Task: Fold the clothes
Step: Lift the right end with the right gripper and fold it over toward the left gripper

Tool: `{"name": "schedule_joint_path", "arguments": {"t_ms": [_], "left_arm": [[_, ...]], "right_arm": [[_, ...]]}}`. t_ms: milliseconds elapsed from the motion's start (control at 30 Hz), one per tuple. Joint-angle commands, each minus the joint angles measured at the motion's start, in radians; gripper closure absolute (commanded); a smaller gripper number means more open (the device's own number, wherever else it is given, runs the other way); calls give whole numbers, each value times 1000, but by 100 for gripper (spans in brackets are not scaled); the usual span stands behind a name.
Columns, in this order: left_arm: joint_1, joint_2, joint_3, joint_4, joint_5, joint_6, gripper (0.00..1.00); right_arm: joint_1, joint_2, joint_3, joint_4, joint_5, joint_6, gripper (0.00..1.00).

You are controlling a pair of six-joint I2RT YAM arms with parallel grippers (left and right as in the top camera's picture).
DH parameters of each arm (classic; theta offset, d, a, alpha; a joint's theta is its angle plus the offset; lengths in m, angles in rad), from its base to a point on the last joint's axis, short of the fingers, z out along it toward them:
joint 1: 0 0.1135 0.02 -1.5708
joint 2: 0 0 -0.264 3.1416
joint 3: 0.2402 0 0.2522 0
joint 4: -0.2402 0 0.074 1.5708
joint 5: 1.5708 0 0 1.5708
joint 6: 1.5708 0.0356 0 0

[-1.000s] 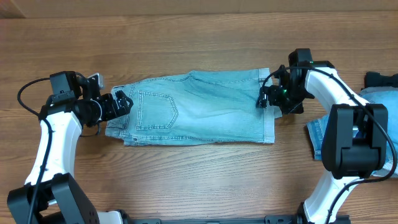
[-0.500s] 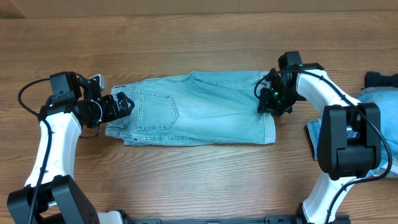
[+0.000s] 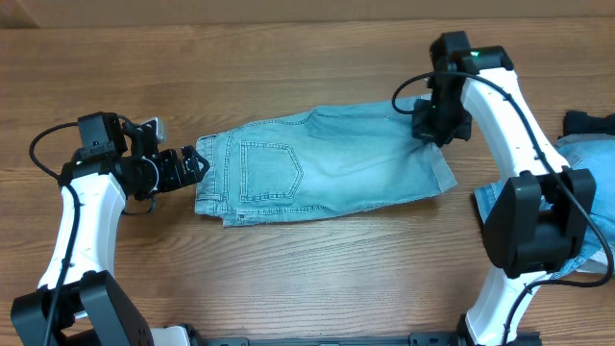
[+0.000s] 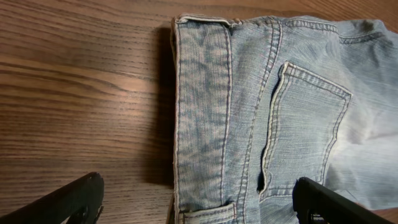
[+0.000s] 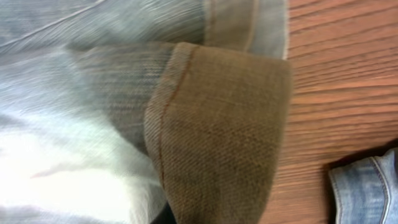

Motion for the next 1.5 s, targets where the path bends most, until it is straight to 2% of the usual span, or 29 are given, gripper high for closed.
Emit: {"name": "schedule_joint_path", "arguments": {"t_ms": [0,267,433,667,800,933,1067,1233,1300,1333,1367,1467], "left_arm": [[3,-24,24,-4,16,22,0],[3,-26,24,-7,16,23,0],[3,-26,24,-22,16,24,0],[3,-27,24,-29,12,32,0],[3,-27,25,-31,8,45,0],[4,-27,58,-53,2,45,0],[4,-27,152,-139,-139,22,0],[6,-36,266,-157,-352,-144,0],[6,-53,287,-156,-359,-144,0],[6,-67,293,-156,-371,-143,0],[6,-79,293,-157,-388,-144,0],[6,-103,293,-164,-426,-143,0]], "right_arm": [[90,-3,45,-11,6,56,96],[391,-3,46,17,-5,183,96],[537,-3,46,97,-95,268,96],[629,-3,55,201,-299,315,96],[670,-6,146,227,-347,319,96],[719,-6,154,382,-369,414,96],[740,-6,154,506,-367,476,95],[739,-4,154,565,-323,530,92],[739,2,140,637,-316,576,86],[739,11,135,674,-316,590,76],[739,26,135,702,-321,593,53],[739,52,135,738,-373,511,32]]}}
